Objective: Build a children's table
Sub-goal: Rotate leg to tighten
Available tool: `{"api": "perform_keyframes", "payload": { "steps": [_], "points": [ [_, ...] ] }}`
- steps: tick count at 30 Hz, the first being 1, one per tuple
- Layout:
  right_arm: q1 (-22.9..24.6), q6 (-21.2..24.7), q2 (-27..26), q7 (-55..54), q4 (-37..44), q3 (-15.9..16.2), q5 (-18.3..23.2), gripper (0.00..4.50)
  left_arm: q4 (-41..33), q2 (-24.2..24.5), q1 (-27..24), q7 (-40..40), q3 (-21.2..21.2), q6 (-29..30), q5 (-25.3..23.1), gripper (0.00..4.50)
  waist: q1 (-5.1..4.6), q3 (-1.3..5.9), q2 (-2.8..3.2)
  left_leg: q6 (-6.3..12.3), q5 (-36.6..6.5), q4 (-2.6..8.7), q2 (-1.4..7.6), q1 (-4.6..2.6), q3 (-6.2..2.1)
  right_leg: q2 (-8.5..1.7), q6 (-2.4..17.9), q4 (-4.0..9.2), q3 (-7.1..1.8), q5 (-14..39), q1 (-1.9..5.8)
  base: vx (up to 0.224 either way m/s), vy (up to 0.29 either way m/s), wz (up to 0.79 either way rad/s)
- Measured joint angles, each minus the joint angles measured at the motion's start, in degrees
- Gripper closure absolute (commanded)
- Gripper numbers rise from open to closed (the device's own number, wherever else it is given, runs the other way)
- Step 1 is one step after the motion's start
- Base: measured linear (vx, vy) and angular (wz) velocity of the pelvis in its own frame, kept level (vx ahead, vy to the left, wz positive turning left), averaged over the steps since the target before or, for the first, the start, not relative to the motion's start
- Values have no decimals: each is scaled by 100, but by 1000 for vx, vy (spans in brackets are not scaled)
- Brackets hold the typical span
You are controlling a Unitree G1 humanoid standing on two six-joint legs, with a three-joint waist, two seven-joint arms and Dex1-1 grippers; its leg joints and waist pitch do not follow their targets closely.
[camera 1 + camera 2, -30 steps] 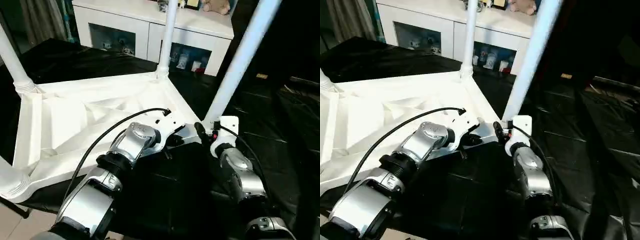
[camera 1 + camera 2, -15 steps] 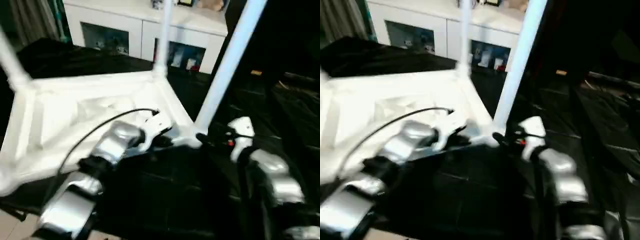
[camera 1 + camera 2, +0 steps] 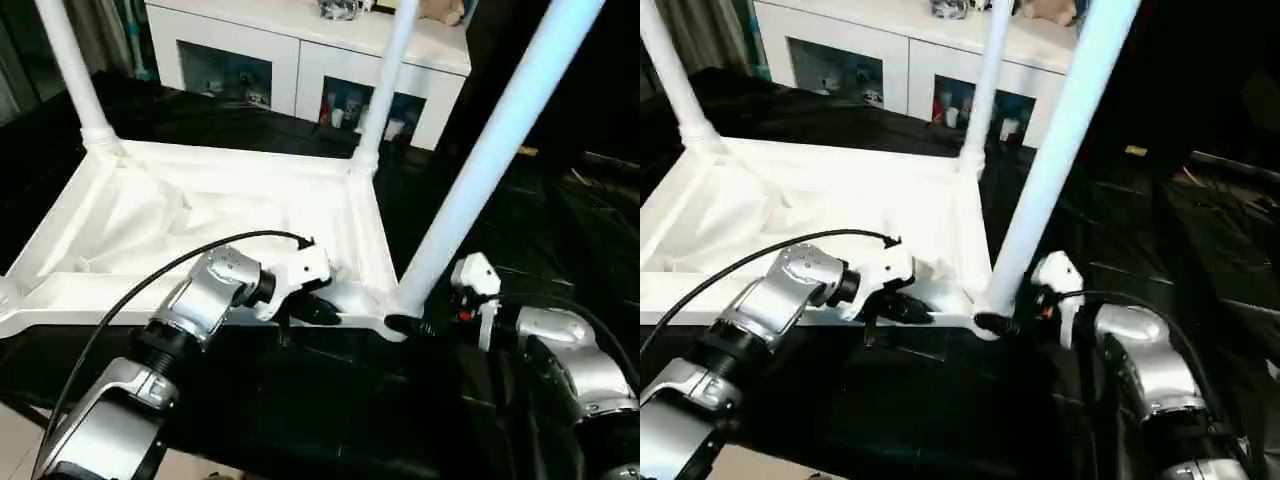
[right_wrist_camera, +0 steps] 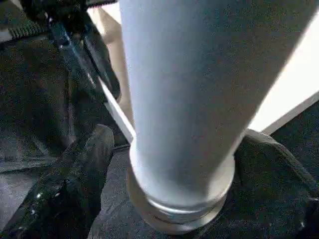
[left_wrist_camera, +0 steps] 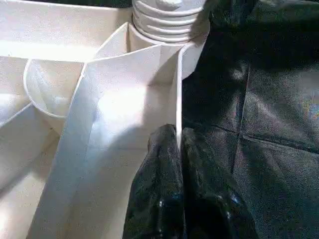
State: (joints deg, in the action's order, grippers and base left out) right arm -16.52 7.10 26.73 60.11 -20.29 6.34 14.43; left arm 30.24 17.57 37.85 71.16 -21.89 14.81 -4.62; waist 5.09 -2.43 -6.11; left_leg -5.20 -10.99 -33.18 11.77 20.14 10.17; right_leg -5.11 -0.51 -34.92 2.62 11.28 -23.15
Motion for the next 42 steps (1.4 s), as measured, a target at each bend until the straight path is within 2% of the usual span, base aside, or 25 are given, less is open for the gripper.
{"api": "perform_keyframes", "payload": {
  "steps": [2,8,13,15,24,30,33,37,42],
  "points": [
    [-18,5,0,21,-12,38,-50,56,-13,0,-1,14,-1,12,0,450,0,-1,-1,0,0,0,0,1,0,0,0,1,1,0,-1,0,0,0],
    [-169,9,-2,30,-59,55,-59,114,-31,1,-2,14,-1,48,0,450,3,-2,-8,1,0,-1,0,-1,1,0,0,-1,1,0,-1,0,0,0],
    [-169,9,-6,11,-116,54,-60,140,-35,1,-2,15,0,70,0,450,2,-3,-9,1,1,-2,0,-1,1,0,0,-3,1,0,-1,0,0,0],
    [-169,1,-9,13,-126,55,-63,169,-34,1,-1,15,0,81,0,450,2,-3,-11,2,1,-3,0,-1,1,0,0,-4,0,0,-1,0,0,0],
    [-169,-106,-146,-121,-284,-7,-62,186,7,-28,4,-109,27,141,-13,450,-4,4,-23,2,1,-12,0,-1,1,0,1,-9,-1,-1,5,0,0,0],
    [-293,-284,-885,-1789,-914,-589,-79,187,694,-705,346,-1287,160,348,-189,450,-13,8,-20,-14,-6,-52,-6,-7,5,-12,9,-16,-11,-16,16,0,0,0],
    [-345,-325,-1093,-2421,-1000,-657,-114,187,875,-882,425,-1646,189,399,-195,450,-13,12,-11,-12,-4,-51,-8,-6,7,-13,5,-16,-13,-18,23,0,0,0],
    [-537,-443,-1870,-4240,-1201,-885,-366,187,1471,-1222,711,-2350,338,374,-237,450,-33,20,3,-23,3,-46,-8,-6,6,-12,-9,-12,-14,-22,21,0,0,0],
    [-681,-656,-2091,-4835,-1415,-820,-671,187,1694,-1333,795,-2547,409,298,-247,450,-30,33,24,-24,2,-35,-10,-7,5,-12,-11,-10,-13,-26,23,0,0,0]
  ]
}}
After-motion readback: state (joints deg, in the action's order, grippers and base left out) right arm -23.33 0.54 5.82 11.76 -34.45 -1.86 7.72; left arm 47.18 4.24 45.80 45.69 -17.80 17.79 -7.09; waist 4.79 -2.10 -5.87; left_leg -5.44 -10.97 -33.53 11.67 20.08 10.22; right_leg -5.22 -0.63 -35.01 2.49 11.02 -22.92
